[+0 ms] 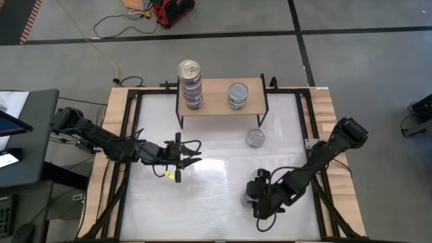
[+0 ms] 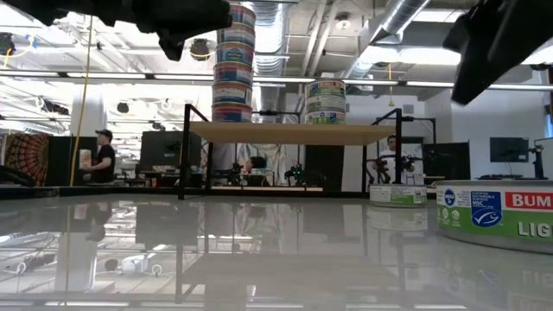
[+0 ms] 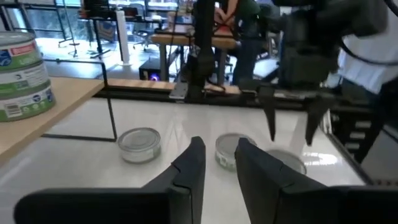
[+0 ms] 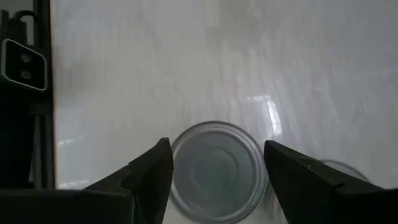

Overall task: Stack canned seafood by type on shelf
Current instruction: Stack the green tuna can on top of the green tuna can

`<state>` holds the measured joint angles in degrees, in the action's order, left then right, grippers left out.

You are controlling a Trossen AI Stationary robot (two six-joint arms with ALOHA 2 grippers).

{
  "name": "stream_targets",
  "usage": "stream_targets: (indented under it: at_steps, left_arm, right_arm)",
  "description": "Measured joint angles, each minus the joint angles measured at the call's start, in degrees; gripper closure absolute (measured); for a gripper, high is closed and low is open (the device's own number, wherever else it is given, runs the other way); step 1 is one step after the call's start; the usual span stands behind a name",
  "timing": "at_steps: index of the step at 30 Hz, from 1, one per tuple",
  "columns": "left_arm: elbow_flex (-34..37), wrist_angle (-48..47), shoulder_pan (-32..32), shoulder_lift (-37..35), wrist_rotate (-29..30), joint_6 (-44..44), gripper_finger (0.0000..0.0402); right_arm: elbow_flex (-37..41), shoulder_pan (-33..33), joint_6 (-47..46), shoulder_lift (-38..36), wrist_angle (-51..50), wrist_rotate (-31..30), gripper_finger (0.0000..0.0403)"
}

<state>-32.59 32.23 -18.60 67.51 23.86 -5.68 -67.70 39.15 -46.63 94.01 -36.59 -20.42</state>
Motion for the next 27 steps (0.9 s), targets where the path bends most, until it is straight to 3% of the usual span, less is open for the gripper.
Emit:
stream_targets:
  at_steps: [8, 13, 22, 27]
  left_arm:
    - [-0.3, -3.2, -0.4, 0.0, -2.7, -4.0, 0.0315]
    - [-0.3, -4.6, -0.5, 0.0, -4.2, -12.1, 0.0315]
    - [-0.3, -4.4, -2.6, 0.0, -2.4, -14.1, 0.0315]
    - [-0.3, -4.5, -2.9, 0.0, -1.6, -14.1, 0.0315]
  right_arm:
    - [-4.2, 4.8, -10.0, 0.1, -3.4, -9.9, 0.0127]
    - [-4.2, 7.0, -16.3, 0.1, -5.2, -9.9, 0.0127]
    - [-4.2, 13.0, -25.2, 1.7, -11.2, -9.6, 0.0127]
    - [-4.2, 13.7, -26.9, 6.2, -11.4, -4.2, 0.0127]
